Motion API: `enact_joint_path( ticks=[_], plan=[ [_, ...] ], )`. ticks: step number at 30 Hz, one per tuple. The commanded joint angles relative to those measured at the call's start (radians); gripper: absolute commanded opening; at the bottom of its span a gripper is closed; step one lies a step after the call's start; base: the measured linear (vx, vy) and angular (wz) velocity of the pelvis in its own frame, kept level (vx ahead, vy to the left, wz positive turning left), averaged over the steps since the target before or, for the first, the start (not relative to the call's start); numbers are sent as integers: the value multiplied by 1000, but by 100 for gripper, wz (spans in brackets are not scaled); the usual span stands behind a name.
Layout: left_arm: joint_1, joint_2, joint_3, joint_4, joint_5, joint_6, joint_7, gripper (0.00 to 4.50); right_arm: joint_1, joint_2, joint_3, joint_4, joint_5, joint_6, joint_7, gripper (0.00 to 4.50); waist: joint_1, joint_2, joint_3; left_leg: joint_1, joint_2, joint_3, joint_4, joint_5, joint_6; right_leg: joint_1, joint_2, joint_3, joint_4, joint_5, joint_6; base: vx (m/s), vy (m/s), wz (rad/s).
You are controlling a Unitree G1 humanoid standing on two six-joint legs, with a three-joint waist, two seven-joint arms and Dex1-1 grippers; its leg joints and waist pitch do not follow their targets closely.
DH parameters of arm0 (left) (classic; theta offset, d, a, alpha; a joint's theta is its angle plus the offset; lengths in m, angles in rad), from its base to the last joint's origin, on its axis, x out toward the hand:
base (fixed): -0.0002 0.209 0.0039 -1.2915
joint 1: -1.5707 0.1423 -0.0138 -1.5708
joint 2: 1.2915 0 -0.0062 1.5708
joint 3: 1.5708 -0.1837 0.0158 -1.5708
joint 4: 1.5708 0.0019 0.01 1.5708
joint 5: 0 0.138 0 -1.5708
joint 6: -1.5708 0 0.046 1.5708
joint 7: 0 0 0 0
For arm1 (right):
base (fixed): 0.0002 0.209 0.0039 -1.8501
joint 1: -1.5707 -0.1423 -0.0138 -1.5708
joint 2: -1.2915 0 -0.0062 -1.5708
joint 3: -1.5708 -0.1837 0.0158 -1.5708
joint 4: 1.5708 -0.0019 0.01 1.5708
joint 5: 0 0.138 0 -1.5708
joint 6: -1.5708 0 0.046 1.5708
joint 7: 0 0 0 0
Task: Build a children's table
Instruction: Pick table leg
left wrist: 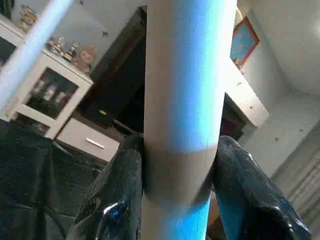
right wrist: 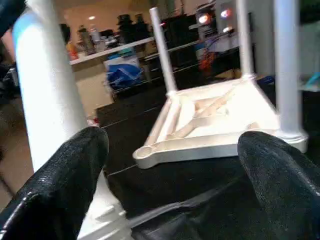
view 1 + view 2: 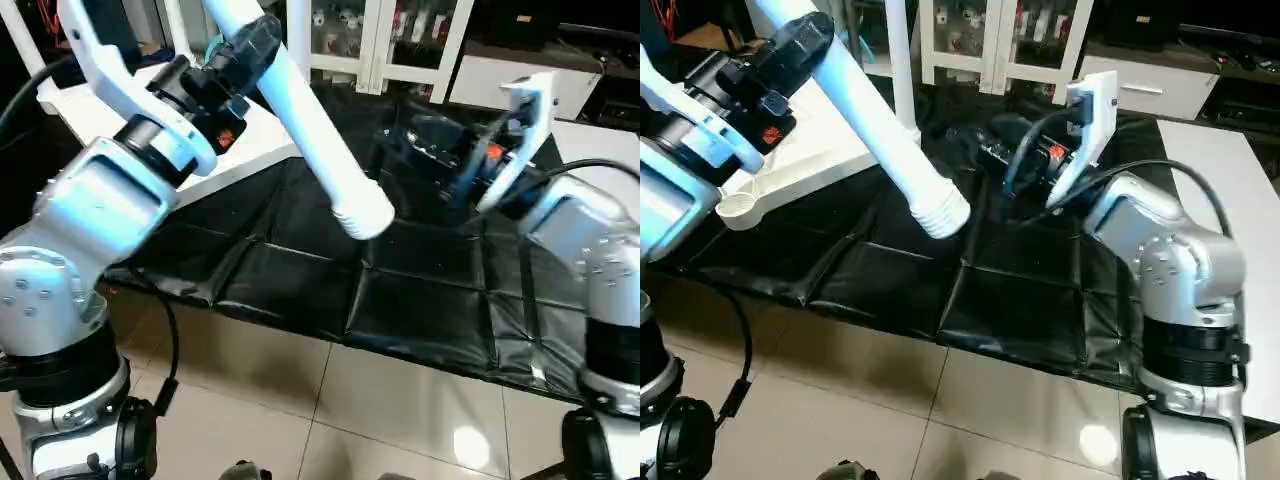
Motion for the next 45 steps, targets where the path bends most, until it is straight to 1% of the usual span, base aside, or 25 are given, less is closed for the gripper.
enact_joint_path(
  ticks=[1, 7, 11, 13, 14, 16, 17, 18, 19, 21, 22, 23, 24, 25, 26, 28, 30, 31, 32, 34, 36, 37, 38, 41, 45],
  plan=[
    [1, 14, 6, -5, -33, 5, 23, 176, 0, -15, -13, -20, 20, 23, 5, 450, 2, 4, -59, 18, 32, -8, -72, -145, -33, 54, -59, 52, -92, -169, -142, 0, 0, 0],
    [10, 25, 5, -17, -72, 3, 47, 176, 7, -12, -17, -34, 38, 39, -6, 450, 3, 4, -59, 19, 34, -7, -76, -137, -45, 54, -60, 53, -94, -165, -131, 0, 0, 0],
    [9, 51, -7, -14, -78, 3, 58, 176, 6, -28, 1, -63, 56, 52, 24, 450, 3, 5, -61, 18, 35, -8, -77, -112, -44, 56, -58, 52, -90, -114, -127, 0, 0, 0],
    [13, 98, -44, -7, 4, 43, 35, 176, 23, -48, 60, -114, 25, 19, 69, 450, 4, 5, -60, 20, 35, -8, -79, -115, -43, 56, -57, 52, -92, -109, -112, 0, 0, 0],
    [14, 102, -50, -7, 14, 48, 32, 176, 25, -50, 68, -121, 20, 15, 73, 450, 3, 5, -60, 20, 36, -8, -80, -117, -42, 55, -58, 53, -91, -111, -108, 0, 0, 0],
    [25, 111, -79, -15, 57, 58, 26, 175, 39, -31, 118, -166, -7, -5, 62, 450, 2, 2, -61, 19, 39, -8, -80, -107, -44, 55, -62, 53, -92, -120, -101, 0, 0, 0],
    [25, 111, -79, -15, 57, 58, 26, 175, 39, -31, 118, -166, -7, -5, 62, 450, 3, 3, -60, 19, 38, -7, -80, -108, -46, 55, -62, 54, -93, -126, -103, 0, 0, 0],
    [41, 139, -122, -29, 120, 73, -1, 175, 40, -6, 179, -179, -65, -37, 20, 450, 0, 1, -62, 19, 39, -7, -82, -117, -52, 53, -62, 53, -93, -151, -106, 0, 0, 0],
    [43, 142, -127, -30, 127, 74, -4, 175, 40, -3, 186, -180, -72, -41, 16, 450, 1, 2, -62, 19, 40, -8, -83, -118, -56, 53, -65, 53, -93, -161, -103, 0, 0, 0],
    [60, 165, -161, -40, 171, 77, -31, 175, 44, 23, 248, -187, -124, -65, -16, 450, -1, 4, -62, 21, 40, -8, -84, -129, -66, 49, -65, 54, -94, -182, -101, 0, 0, 0],
    [60, 165, -161, -40, 171, 77, -31, 175, 44, 23, 248, -187, -124, -65, -16, 450, -1, 4, -61, 20, 40, -8, -84, -134, -67, 48, -65, 55, -96, -187, -100, 0, 0, 0],
    [65, 170, -168, -41, 180, 78, -40, 175, 47, 21, 280, -186, -158, -82, -24, 450, 1, 6, -65, 22, 41, -9, -84, -142, -74, 50, -66, 56, -93, -183, -102, 0, 0, 0],
    [68, 170, -176, -42, 193, 77, -49, 175, 52, 26, 310, -183, -185, -96, -30, 450, 0, 6, -64, 22, 41, -8, -85, -140, -75, 50, -65, 56, -93, -174, -103, 0, 0, 0],
    [70, 167, -193, -40, 228, 72, -74, 175, 52, 20, 397, -165, -285, -141, -57, 450, 2, 7, -68, 22, 44, -9, -84, -131, -81, 49, -66, 55, -91, -156, -105, 0, 0, 0],
    [70, 167, -193, -40, 229, 72, -75, 175, 52, 20, 398, -165, -286, -142, -58, 450, 2, 6, -68, 22, 42, -8, -84, -131, -84, 49, -65, 56, -91, -152, -105, 0, 0, 0],
    [69, 164, -204, -38, 253, 66, -89, 175, 52, 28, 428, -149, -309, -123, -82, 450, 4, 10, -73, 22, 40, -8, -82, -136, -87, 53, -66, 57, -86, -131, -115, 0, 0, 0],
    [69, 168, -212, -41, 277, 55, -106, 175, 55, 44, 435, -135, -323, -120, -110, 450, 3, 10, -73, 21, 41, -8, -84, -131, -88, 53, -66, 57, -84, -107, -122, 0, 0, 0],
    [74, 173, -220, -51, 297, 44, -128, 175, 62, 55, 435, -129, -326, -118, -119, 450, 3, 10, -78, 21, 40, -8, -82, -127, -86, 57, -66, 58, -82, -91, -128, 0, 0, 0],
    [74, 173, -220, -51, 297, 44, -128, 175, 62, 55, 435, -129, -326, -118, -119, 414, 5, 10, -79, 20, 41, -8, -81, -118, -86, 58, -66, 58, -80, -68, -132, 0, 0, 0],
    [78, 175, -226, -55, 309, 40, -139, 175, 68, 72, 421, -120, -313, -106, -129, 414, 4, 10, -79, 19, 40, -7, -81, -113, -84, 59, -65, 58, -78, -48, -137, 0, 0, 0],
    [81, 176, -230, -55, 327, 42, -155, 175, 70, 81, 419, -106, -318, -113, -126, 400, 5, 14, -84, 19, 39, -7, -78, -106, -81, 62, -66, 57, -74, -21, -147, 0, 0, 0],
    [81, 176, -230, -55, 327, 42, -155, 175, 70, 81, 419, -106, -318, -113, -126, 373, 5, 14, -84, 19, 40, -7, -78, -106, -79, 62, -65, 57, -73, -19, -150, 0, 0, 0],
    [81, 177, -232, -56, 337, 44, -163, 175, 70, 81, 421, -102, -325, -119, -122, 373, 5, 13, -84, 19, 39, -7, -78, -106, -79, 62, -65, 57, -73, -18, -150, 0, 0, 0],
    [82, 162, -224, -55, 349, 41, -177, 175, 67, 87, 412, -91, -327, -124, -115, 340, 5, 12, -84, 20, 40, -6, -78, -112, -78, 63, -65, 57, -74, -28, -154, 0, 0, 0],
    [75, 144, -211, -54, 335, 29, -174, 175, 70, 86, 417, -88, -312, -123, -88, 309, 7, 12, -85, 21, 40, -6, -77, -118, -75, 62, -66, 57, -74, -43, -155, 0, 0, 0]
  ],
)
